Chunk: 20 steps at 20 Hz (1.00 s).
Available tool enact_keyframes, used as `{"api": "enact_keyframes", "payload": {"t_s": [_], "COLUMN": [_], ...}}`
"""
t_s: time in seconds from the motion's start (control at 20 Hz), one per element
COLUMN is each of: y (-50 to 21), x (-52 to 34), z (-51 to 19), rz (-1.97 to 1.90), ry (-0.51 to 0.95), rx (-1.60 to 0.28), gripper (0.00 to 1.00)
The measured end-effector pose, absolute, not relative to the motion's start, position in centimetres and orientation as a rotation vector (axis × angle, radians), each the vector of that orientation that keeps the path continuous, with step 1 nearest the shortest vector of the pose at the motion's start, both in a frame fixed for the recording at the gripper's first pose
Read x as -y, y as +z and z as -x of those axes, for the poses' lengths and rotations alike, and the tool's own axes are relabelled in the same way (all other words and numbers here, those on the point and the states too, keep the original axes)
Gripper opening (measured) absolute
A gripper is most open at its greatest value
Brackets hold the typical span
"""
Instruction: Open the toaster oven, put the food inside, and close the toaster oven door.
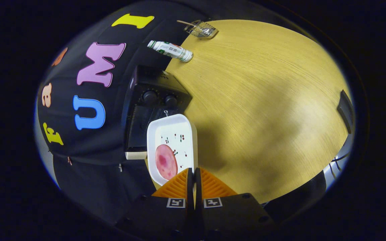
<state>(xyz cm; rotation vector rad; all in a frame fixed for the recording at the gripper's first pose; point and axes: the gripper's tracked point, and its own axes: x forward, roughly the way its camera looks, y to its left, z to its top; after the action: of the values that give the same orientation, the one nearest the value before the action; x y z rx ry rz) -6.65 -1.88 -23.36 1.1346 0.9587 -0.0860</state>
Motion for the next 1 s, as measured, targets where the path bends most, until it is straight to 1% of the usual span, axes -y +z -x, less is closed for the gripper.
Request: {"api": "enact_keyframes", "payload": {"t_s": [0.25, 0.5, 0.65, 0.9, 1.0], "y": [-23.7, -25.7, -26.8, -27.8, -27.5], "x": [-2.5, -6.4, -8.0, -8.8, -9.5], "z": [3.1, -2.2, -5.1, -9.8, -11.7], "rz": [-1.136, -1.147, -1.184, -1.248, -1.293], "ry": [-0.087, -0.114, -0.147, -0.220, -0.220], "rx": [-0.963, -0.944, -0.915, -0.814, -0.777], "gripper": [0.05, 0.05, 0.05, 0.05, 0.05]}}
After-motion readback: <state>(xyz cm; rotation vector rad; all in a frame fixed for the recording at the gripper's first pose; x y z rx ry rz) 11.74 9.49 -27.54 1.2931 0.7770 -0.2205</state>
